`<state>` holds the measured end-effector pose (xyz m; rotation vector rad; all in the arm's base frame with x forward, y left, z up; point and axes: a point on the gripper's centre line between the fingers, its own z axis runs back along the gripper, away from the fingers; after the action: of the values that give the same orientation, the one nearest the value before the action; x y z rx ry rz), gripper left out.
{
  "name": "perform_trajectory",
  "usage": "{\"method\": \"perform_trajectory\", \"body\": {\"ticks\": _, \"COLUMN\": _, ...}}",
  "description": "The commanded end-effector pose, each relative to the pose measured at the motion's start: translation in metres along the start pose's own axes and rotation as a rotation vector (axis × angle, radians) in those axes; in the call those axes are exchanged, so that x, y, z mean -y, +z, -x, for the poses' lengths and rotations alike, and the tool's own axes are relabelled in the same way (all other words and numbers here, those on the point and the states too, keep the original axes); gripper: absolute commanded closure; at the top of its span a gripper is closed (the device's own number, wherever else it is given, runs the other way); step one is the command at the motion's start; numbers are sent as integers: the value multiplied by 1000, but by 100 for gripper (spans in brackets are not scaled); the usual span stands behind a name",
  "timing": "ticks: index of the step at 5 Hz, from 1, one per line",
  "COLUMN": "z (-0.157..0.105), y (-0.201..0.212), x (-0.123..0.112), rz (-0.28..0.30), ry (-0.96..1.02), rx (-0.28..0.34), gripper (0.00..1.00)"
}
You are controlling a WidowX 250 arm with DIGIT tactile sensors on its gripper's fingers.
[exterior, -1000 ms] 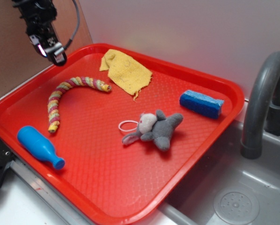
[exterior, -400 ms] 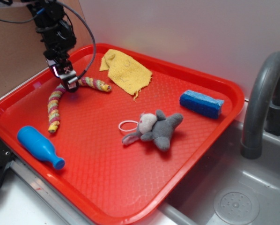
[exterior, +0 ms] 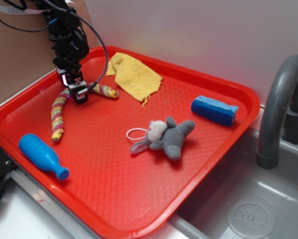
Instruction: Grab the multicolored rope.
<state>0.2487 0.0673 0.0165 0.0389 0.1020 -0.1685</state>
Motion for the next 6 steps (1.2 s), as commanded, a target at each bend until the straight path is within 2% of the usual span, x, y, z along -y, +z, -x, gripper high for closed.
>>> {"method": "perform_trajectory", "body": {"ticks": 1, "z": 1, "y": -2, "x": 8, "rz": 2, "ry": -18, "rx": 15, "gripper": 100}}
{"method": "perform_trajectory", "body": {"ticks": 2, "z": 4, "y": 15, "x": 13, "rz": -31, "ry": -29, "rx": 17, "gripper": 100}}
{"method": "perform_trajectory", "body": {"ticks": 3, "z": 10, "y": 64, "x": 17, "rz": -102, "ry": 4, "rx": 84, "gripper": 100}}
{"method": "perform_trajectory", "body": {"ticks": 4, "z": 18, "y": 114, "x": 23, "rz": -105, "ry": 95, "rx": 138, "gripper": 100}}
{"method": "perform_trajectory", "body": {"ticks": 5, "z": 29, "y": 163, "x": 29, "rz": -65, "ry": 114, "rx": 144, "gripper": 100}}
{"method": "perform_trajectory", "body": {"ticks": 6, "z": 45, "y": 185, "x": 31, "rz": -10, "ry": 177, "rx": 136, "gripper": 100}}
